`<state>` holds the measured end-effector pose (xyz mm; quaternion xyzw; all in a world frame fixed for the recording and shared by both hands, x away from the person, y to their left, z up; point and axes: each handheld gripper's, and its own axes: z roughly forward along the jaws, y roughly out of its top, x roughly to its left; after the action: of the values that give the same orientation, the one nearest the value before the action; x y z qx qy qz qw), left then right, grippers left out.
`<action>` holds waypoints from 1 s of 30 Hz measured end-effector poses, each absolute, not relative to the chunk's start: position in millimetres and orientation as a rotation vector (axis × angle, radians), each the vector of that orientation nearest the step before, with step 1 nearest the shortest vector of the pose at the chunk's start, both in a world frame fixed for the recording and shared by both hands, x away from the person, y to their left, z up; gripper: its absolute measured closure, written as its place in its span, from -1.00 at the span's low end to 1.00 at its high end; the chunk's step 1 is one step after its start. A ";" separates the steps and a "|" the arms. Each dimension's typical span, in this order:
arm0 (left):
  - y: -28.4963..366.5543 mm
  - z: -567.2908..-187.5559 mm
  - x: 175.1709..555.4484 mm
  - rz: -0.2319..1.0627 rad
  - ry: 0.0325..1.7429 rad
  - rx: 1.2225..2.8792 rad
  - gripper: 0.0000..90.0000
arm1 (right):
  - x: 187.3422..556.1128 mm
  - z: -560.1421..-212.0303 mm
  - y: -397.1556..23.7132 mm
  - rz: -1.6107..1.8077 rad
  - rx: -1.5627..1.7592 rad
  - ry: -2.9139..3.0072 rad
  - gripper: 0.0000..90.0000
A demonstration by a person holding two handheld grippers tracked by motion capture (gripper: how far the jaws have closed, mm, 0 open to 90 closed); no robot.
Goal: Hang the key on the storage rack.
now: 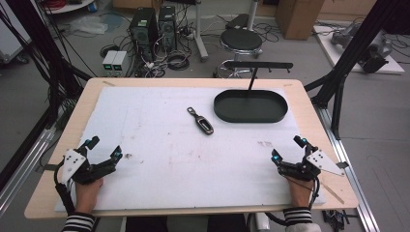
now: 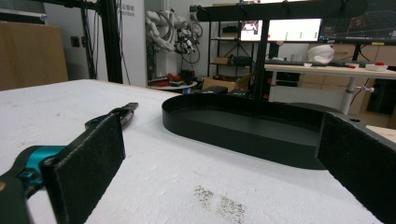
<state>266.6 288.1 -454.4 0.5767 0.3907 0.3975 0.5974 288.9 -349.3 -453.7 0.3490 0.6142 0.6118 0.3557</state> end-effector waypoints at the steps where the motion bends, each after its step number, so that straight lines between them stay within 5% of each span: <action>1: 288.3 -454.3 266.7 0.922 0.908 1.342 -0.70 | 288.9 -453.7 -349.3 1.580 0.902 1.587 -0.99; 30: 288.7 -454.1 266.8 0.920 0.908 1.344 -0.70 | 298.9 -439.1 -345.5 1.544 0.910 1.645 -0.99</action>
<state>266.8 288.7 -454.1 0.5789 0.3911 0.3963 0.5957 298.9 -345.5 -439.1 0.3509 0.6340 0.5954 0.3470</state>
